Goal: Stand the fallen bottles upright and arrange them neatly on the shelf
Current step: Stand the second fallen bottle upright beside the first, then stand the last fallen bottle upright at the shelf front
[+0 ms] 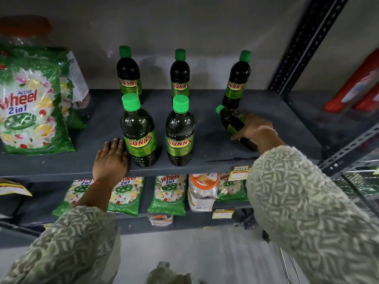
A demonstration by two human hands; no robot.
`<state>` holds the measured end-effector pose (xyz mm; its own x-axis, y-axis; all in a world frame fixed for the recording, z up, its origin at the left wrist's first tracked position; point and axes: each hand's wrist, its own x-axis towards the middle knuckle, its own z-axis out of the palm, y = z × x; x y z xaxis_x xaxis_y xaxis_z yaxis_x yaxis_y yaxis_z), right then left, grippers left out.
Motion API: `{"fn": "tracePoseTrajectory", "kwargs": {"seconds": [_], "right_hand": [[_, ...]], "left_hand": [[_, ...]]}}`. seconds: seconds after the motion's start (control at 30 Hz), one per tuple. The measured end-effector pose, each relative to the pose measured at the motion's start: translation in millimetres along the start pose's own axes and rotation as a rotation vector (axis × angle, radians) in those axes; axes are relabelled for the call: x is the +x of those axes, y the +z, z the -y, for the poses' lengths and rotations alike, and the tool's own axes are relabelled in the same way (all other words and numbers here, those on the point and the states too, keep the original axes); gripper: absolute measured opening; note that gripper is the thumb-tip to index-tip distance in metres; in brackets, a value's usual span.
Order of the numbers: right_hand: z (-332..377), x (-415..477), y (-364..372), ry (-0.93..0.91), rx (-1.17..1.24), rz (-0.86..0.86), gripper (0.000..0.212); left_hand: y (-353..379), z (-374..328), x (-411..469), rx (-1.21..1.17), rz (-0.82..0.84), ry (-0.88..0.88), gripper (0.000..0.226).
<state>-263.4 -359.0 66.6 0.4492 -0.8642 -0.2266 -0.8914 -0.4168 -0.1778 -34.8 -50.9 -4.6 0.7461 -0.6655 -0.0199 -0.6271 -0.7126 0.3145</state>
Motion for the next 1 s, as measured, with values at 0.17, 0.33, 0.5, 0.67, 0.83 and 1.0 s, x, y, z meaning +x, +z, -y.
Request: {"fn": "tracePoseTrajectory", "kwargs": {"seconds": [0.17, 0.33, 0.5, 0.67, 0.83, 1.0], "right_hand": [[13.7, 2.0, 13.8, 0.043, 0.236, -0.253, 0.084], [53.7, -11.1, 32.4, 0.003, 0.800, -0.574, 0.090], [70.0, -12.4, 53.5, -0.115, 1.012, -0.650, 0.095], [68.2, -14.8, 61.0, -0.152, 0.986, -0.647, 0.098], [67.3, -18.8, 67.6, -0.078, 0.975, -0.622, 0.104], [46.0, -18.4, 69.4, -0.178, 1.180, -0.387, 0.082]], "left_hand": [[4.8, -2.8, 1.2, 0.016, -0.050, -0.026, 0.051], [5.6, -1.5, 0.5, 0.034, -0.057, -0.028, 0.066], [6.3, -1.3, 0.5, 0.025, -0.078, -0.029, 0.061], [5.8, -1.1, 0.3, 0.021, -0.078, -0.029, 0.055], [6.1, -2.5, 0.4, 0.028, -0.075, -0.041, 0.052], [5.2, -2.1, 0.1, 0.039, -0.077, -0.039, 0.067]]}}
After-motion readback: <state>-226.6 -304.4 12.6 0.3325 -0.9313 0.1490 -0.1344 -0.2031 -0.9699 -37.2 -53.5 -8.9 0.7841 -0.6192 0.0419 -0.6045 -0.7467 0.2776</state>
